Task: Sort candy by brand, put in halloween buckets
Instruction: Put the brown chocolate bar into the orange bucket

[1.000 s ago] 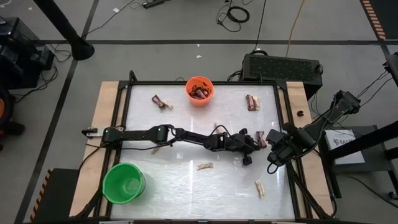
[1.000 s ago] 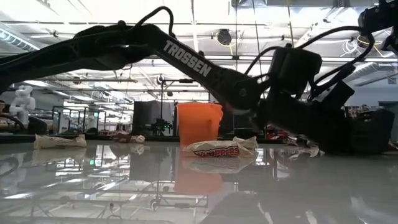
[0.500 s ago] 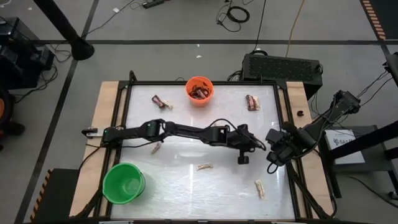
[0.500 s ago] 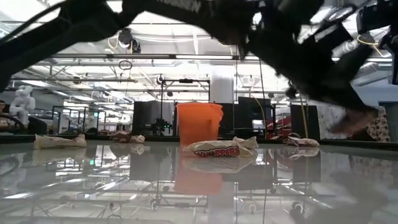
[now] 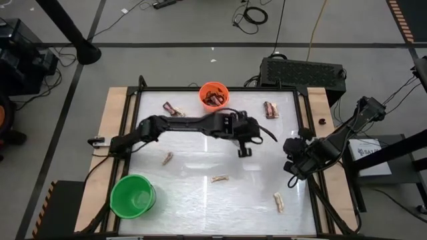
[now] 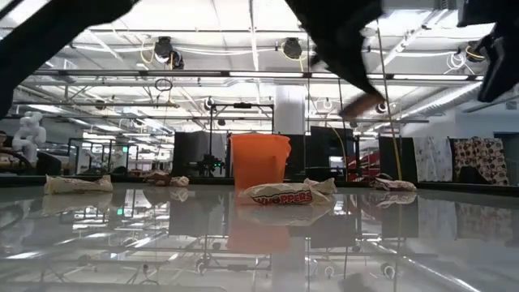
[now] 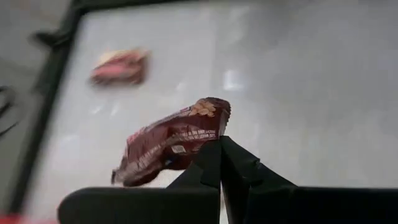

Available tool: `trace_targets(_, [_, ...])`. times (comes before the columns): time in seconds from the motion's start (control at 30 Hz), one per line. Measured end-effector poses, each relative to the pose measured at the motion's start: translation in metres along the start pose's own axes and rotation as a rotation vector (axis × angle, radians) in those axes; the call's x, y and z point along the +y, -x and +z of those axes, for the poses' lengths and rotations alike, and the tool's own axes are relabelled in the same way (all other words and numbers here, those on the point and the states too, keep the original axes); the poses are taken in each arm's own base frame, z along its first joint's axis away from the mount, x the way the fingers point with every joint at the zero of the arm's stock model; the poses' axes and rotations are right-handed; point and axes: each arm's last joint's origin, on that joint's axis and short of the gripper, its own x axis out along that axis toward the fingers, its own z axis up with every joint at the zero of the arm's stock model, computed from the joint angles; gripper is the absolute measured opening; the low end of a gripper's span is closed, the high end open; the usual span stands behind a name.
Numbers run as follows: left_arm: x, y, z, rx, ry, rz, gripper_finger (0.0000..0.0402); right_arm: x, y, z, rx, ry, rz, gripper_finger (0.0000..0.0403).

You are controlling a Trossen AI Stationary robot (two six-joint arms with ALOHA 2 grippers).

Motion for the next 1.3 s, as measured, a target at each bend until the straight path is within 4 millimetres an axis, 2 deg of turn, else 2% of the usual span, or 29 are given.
trace_targets(0.23, [0.053,0.074,-0.008,0.124,0.076,0.16,0.0,0.01,0.001,0.01,-0.181,0.036,0.033,0.0105])
trace_targets(0.37, [0.089,0.102,-0.018,0.175,0.169,0.204,0.0,0.017,0.003,0.017,-0.269,0.06,0.065,0.0105])
trace_targets(0.5, [0.121,0.119,-0.033,0.251,0.243,0.191,0.0,0.024,0.001,0.021,-0.357,0.076,0.08,0.0105])
trace_targets(0.77, [0.177,0.108,-0.047,0.227,0.379,0.144,0.0,0.036,-0.022,0.017,-0.538,0.053,0.032,0.0105])
trace_targets(0.9, [0.195,0.087,-0.058,0.268,0.417,0.126,0.0,0.039,-0.037,0.008,-0.546,0.035,0.041,0.0105])
trace_targets(1.17, [0.207,0.035,-0.075,0.359,0.423,0.098,0.0,0.037,-0.043,0.008,-0.547,0.051,0.023,0.0105])
trace_targets(1.3, [0.208,0.017,-0.079,0.372,0.426,0.095,0.0,0.037,-0.044,0.008,-0.545,0.052,0.018,0.0105])
